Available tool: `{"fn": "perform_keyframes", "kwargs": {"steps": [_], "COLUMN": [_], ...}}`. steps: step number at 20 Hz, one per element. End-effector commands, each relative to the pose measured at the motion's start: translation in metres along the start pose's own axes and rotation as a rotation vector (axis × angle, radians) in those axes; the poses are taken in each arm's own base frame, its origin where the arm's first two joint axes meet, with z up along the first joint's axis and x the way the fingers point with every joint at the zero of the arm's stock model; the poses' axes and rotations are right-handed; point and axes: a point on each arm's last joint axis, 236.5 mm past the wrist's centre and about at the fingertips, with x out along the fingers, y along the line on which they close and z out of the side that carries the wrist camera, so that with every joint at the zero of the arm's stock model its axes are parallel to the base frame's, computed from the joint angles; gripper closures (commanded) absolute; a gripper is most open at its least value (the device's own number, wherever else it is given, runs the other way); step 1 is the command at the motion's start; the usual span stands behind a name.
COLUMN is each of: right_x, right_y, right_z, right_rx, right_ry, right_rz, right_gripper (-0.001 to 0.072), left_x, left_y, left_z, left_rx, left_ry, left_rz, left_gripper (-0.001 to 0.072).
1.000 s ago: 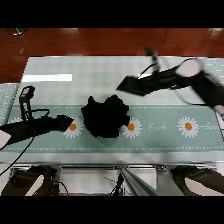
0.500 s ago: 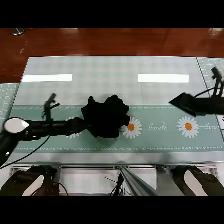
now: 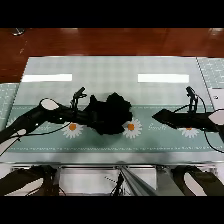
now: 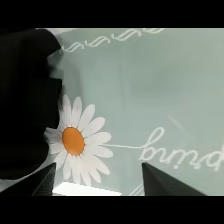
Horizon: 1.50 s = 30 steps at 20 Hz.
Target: Fold the shirts.
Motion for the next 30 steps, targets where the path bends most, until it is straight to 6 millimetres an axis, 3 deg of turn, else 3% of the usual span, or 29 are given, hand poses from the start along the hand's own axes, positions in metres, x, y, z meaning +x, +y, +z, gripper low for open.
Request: {"fn": "perform_keyframes", "kwargs": {"steps": [1, 4, 8, 13, 14, 15, 16, 18, 20, 21, 23, 24, 25, 26, 28, 30], "right_x": [0.03, 0.069, 0.117, 0.154, 0.159, 0.162, 0.162, 0.147, 0.1, 0.058, -0.057, -0.126, -0.188, -0.249, -0.339, -0.4], "right_y": [0.015, 0.03, 0.06, 0.095, 0.099, 0.1, 0.101, 0.113, 0.146, 0.173, 0.228, 0.253, 0.275, 0.296, 0.324, 0.336], "right_z": [-0.005, -0.005, -0.007, -0.016, -0.018, -0.021, -0.023, -0.014, 0.038, 0.081, 0.165, 0.194, 0.207, 0.205, 0.17, 0.12], "right_rx": [0.015, 0.017, -0.001, -0.04, -0.04, -0.046, -0.077, -0.142, -0.239, -0.28, -0.377, -0.435, -0.482, -0.548, -0.674, -0.762], "right_ry": [0.021, 0.071, 0.194, 0.271, 0.282, 0.291, 0.294, 0.271, 0.14, 0.012, -0.301, -0.462, -0.589, -0.694, -0.816, -0.897], "right_rz": [0.022, 0.036, 0.066, 0.098, 0.102, 0.102, 0.106, 0.132, 0.177, 0.205, 0.239, 0.238, 0.238, 0.24, 0.235, 0.247], "right_gripper": [0.0093, 0.0093, 0.0093, 0.0101, 0.0159, 0.0311, 0.0647, 0.0674, 0.0675, 0.0675, 0.0676, 0.0675, 0.0675, 0.0675, 0.0675, 0.0675], "left_x": [-0.014, -0.031, -0.034, -0.034, -0.034, -0.034, -0.036, -0.053, -0.109, -0.156, -0.262, -0.315, -0.358, -0.393, -0.436, -0.454], "left_y": [-0.002, 0.001, 0.003, 0.003, 0.003, 0.004, 0.006, -0.001, -0.052, -0.089, -0.161, -0.195, -0.224, -0.254, -0.301, -0.318], "left_z": [0.004, 0.009, 0.011, 0.012, 0.012, 0.014, 0.019, 0.039, 0.085, 0.114, 0.158, 0.168, 0.168, 0.16, 0.13, 0.101], "left_rx": [0.036, 0.013, 0.005, 0.004, 0.004, 0.005, 0.029, 0.041, 0.123, 0.178, 0.289, 0.347, 0.415, 0.496, 0.642, 0.727], "left_ry": [0.044, 0.032, 0.026, 0.022, 0.021, 0.014, -0.006, -0.101, -0.313, -0.469, -0.788, -0.937, -1.051, -1.133, -1.203, -1.215], "left_rz": [-0.028, -0.052, -0.053, -0.052, -0.051, -0.048, -0.041, -0.066, -0.212, -0.292, -0.388, -0.391, -0.372, -0.351, -0.24, -0.043], "left_gripper": [0.0685, 0.0686, 0.0685, 0.0685, 0.0685, 0.0685, 0.0685, 0.0685, 0.0686, 0.0686, 0.0686, 0.0687, 0.0687, 0.0687, 0.0687, 0.0687]}}
